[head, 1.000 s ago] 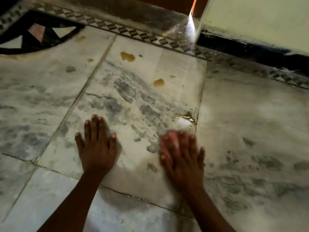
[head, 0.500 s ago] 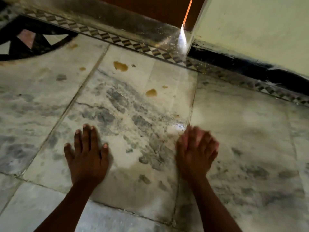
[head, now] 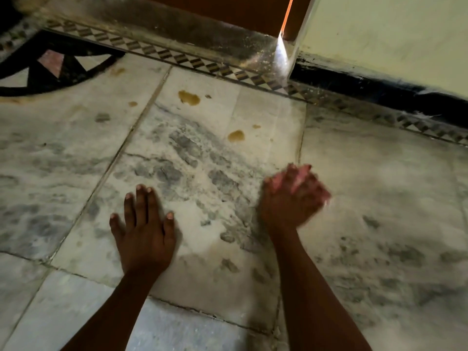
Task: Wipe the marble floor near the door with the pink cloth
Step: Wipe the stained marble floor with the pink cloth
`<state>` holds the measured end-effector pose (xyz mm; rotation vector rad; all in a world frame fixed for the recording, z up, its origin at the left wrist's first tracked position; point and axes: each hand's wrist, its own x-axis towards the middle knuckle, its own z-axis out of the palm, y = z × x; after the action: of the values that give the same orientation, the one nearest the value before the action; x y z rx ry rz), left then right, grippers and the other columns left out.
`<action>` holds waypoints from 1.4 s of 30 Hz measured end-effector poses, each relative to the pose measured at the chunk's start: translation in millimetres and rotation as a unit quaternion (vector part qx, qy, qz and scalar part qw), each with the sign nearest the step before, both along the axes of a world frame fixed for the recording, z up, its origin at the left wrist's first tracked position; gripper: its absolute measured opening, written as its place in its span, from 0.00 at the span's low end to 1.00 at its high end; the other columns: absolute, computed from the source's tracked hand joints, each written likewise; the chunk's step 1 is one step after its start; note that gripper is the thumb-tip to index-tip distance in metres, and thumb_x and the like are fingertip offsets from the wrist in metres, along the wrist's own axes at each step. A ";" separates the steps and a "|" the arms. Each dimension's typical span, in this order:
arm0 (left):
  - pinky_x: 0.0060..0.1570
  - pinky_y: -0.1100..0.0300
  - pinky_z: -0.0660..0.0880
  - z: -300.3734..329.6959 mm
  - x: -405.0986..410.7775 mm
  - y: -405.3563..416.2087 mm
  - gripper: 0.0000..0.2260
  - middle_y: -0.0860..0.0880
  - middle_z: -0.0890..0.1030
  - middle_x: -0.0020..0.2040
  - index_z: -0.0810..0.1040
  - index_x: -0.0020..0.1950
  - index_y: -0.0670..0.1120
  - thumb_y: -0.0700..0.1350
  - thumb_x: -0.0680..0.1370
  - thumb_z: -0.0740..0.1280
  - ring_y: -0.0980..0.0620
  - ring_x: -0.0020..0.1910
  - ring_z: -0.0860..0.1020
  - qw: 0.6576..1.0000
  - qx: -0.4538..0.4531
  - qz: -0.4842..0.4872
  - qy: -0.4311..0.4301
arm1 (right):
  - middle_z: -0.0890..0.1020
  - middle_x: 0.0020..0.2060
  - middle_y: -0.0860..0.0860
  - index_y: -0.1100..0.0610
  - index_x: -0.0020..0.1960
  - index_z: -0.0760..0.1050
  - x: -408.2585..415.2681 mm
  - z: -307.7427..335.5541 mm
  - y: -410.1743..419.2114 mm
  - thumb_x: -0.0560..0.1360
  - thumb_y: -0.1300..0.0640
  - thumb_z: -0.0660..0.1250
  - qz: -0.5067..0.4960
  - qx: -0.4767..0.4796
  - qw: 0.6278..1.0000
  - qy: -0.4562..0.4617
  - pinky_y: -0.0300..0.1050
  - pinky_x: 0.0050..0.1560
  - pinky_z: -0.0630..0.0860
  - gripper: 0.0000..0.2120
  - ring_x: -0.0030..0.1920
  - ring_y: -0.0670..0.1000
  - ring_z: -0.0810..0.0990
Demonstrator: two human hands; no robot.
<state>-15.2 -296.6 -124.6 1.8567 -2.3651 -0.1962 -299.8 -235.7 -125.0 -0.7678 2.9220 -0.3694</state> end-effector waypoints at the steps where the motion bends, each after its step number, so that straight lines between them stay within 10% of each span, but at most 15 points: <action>1: 0.79 0.31 0.54 -0.8 0.0 0.4 0.33 0.44 0.53 0.89 0.51 0.88 0.46 0.60 0.86 0.47 0.39 0.87 0.55 1.000 -0.002 0.002 -0.003 | 0.49 0.86 0.63 0.48 0.88 0.50 9.8 1.1 -21.6 0.83 0.32 0.50 0.043 0.005 0.999 0.004 0.75 0.81 0.43 0.38 0.85 0.72 0.46; 6: 0.80 0.30 0.53 8.8 1.9 4.7 0.33 0.46 0.51 0.89 0.51 0.88 0.47 0.61 0.86 0.46 0.40 0.87 0.53 1.000 0.017 0.004 0.020 | 0.45 0.88 0.56 0.39 0.87 0.47 84.6 10.2 77.3 0.84 0.31 0.52 0.350 0.008 0.937 0.014 0.68 0.84 0.45 0.35 0.86 0.64 0.40; 11: 0.80 0.30 0.51 5.5 -0.4 1.6 0.33 0.45 0.50 0.89 0.49 0.88 0.47 0.61 0.86 0.45 0.40 0.87 0.52 1.000 0.022 -0.001 0.015 | 0.43 0.87 0.57 0.43 0.88 0.43 -0.1 13.1 146.4 0.82 0.29 0.37 0.106 0.038 0.994 -0.006 0.70 0.83 0.46 0.38 0.86 0.66 0.41; 14: 0.81 0.30 0.50 1.5 1.2 3.3 0.33 0.46 0.50 0.89 0.49 0.88 0.48 0.61 0.86 0.45 0.40 0.88 0.51 1.000 0.023 0.003 0.016 | 0.54 0.84 0.69 0.55 0.88 0.50 -12.1 14.3 84.0 0.84 0.40 0.49 -0.082 -0.007 0.996 -0.044 0.72 0.82 0.44 0.36 0.83 0.74 0.53; 17: 0.81 0.29 0.51 2.9 2.4 5.8 0.33 0.46 0.50 0.89 0.49 0.88 0.48 0.62 0.86 0.44 0.40 0.88 0.51 0.999 0.025 0.002 0.022 | 0.62 0.81 0.71 0.63 0.86 0.52 28.2 20.1 52.4 0.87 0.50 0.53 0.082 -0.064 0.993 -0.050 0.73 0.83 0.49 0.32 0.83 0.73 0.57; 19: 0.81 0.30 0.52 5.4 0.1 6.8 0.33 0.46 0.50 0.89 0.50 0.88 0.47 0.62 0.86 0.45 0.40 0.87 0.52 1.000 0.019 0.006 0.019 | 0.64 0.84 0.59 0.55 0.87 0.56 49.4 40.5 43.7 0.88 0.45 0.50 0.173 -0.133 0.965 -0.148 0.54 0.85 0.56 0.29 0.84 0.59 0.61; 21: 0.80 0.30 0.53 4.2 -0.4 6.1 0.34 0.46 0.50 0.89 0.50 0.88 0.47 0.62 0.86 0.44 0.40 0.87 0.52 1.000 0.015 0.010 0.019 | 0.84 0.68 0.54 0.51 0.81 0.71 61.7 71.9 31.3 0.90 0.47 0.53 0.159 -0.234 0.930 -0.236 0.36 0.63 0.75 0.22 0.63 0.46 0.83; 23: 0.80 0.31 0.53 2.9 -1.2 3.9 0.34 0.46 0.51 0.89 0.51 0.88 0.47 0.63 0.85 0.44 0.40 0.87 0.53 1.000 0.010 0.010 0.015 | 0.90 0.47 0.48 0.51 0.70 0.81 55.6 89.9 16.8 0.90 0.52 0.58 0.081 -0.341 0.867 -0.353 0.39 0.44 0.80 0.16 0.43 0.44 0.87; 26: 0.79 0.31 0.55 2.8 -1.0 2.2 0.34 0.46 0.52 0.89 0.53 0.88 0.47 0.62 0.85 0.45 0.40 0.87 0.55 1.000 0.010 0.009 0.007 | 0.90 0.45 0.51 0.51 0.58 0.86 16.9 97.4 14.8 0.88 0.52 0.62 -0.063 -0.394 0.763 -0.509 0.55 0.40 0.87 0.13 0.44 0.58 0.90; 32: 0.80 0.32 0.54 3.8 -1.7 3.8 0.33 0.47 0.50 0.89 0.51 0.88 0.48 0.62 0.86 0.45 0.41 0.87 0.54 1.000 0.010 0.010 0.004 | 0.86 0.53 0.58 0.58 0.59 0.82 -32.5 58.4 67.3 0.81 0.55 0.65 -0.055 -0.257 0.962 -0.073 0.50 0.56 0.75 0.12 0.53 0.62 0.84; 42: 0.80 0.34 0.54 4.8 1.5 3.6 0.33 0.50 0.51 0.89 0.52 0.88 0.50 0.62 0.85 0.46 0.44 0.87 0.55 1.000 -0.008 0.009 0.007 | 0.54 0.87 0.53 0.46 0.87 0.57 57.6 -3.1 8.3 0.84 0.35 0.53 0.344 -0.027 0.938 0.036 0.70 0.83 0.51 0.34 0.87 0.60 0.46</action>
<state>-13.7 -293.0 -119.8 1.8639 -2.3325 -0.1869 -242.2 -227.5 -128.1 -1.7466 2.4760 -0.3470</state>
